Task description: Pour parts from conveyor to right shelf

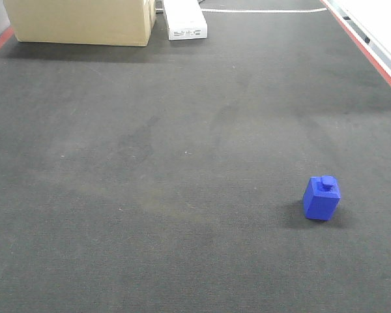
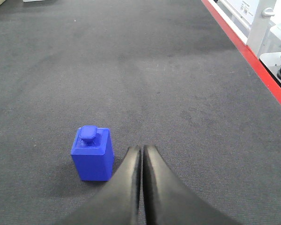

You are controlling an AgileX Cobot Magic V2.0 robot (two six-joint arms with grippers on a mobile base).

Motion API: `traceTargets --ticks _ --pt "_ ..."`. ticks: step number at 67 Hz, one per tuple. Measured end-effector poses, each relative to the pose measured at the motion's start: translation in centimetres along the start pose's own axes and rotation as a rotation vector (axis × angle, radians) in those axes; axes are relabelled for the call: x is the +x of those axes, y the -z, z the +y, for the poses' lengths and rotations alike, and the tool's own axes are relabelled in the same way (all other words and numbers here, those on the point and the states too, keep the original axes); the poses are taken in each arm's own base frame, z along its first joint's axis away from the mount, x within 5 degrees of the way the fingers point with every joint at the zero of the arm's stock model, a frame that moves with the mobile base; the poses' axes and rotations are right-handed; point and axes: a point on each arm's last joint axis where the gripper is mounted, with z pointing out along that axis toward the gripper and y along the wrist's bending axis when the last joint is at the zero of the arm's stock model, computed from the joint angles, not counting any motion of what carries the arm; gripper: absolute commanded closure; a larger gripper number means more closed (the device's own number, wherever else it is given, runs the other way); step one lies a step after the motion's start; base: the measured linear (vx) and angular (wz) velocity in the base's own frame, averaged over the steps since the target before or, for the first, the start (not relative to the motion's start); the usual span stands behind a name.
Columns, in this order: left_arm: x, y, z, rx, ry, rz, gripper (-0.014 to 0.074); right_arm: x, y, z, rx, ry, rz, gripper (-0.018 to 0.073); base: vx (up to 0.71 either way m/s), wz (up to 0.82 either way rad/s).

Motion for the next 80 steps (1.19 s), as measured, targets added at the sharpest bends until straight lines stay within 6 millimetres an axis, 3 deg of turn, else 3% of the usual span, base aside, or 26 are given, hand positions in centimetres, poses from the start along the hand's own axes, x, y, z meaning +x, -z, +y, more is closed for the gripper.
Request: traceTargets --ticks 11,25,37,63,80 --pt "0.0 0.0 0.0 0.0 0.0 0.0 0.0603 0.1 0.0 1.1 -0.077 0.082 0.014 0.0417 0.0 0.0" --pt "0.0 0.0 0.0 0.0 0.0 0.0 0.0603 0.3 -1.2 2.0 -0.128 0.111 0.114 0.0132 0.0 0.0" --pt "0.0 0.0 0.0 0.0 0.0 0.0 0.0603 -2.0 -3.2 2.6 -0.137 0.079 0.203 -0.0037 0.0 0.0" --pt "0.0 0.0 0.0 0.0 0.0 0.0 0.0603 -7.7 -11.1 4.5 -0.149 0.04 0.458 -0.0025 0.0 0.0" --pt "0.0 0.0 0.0 0.0 0.0 0.0 0.0603 -8.4 -16.7 5.4 -0.127 0.024 0.685 -0.0025 0.0 0.0"
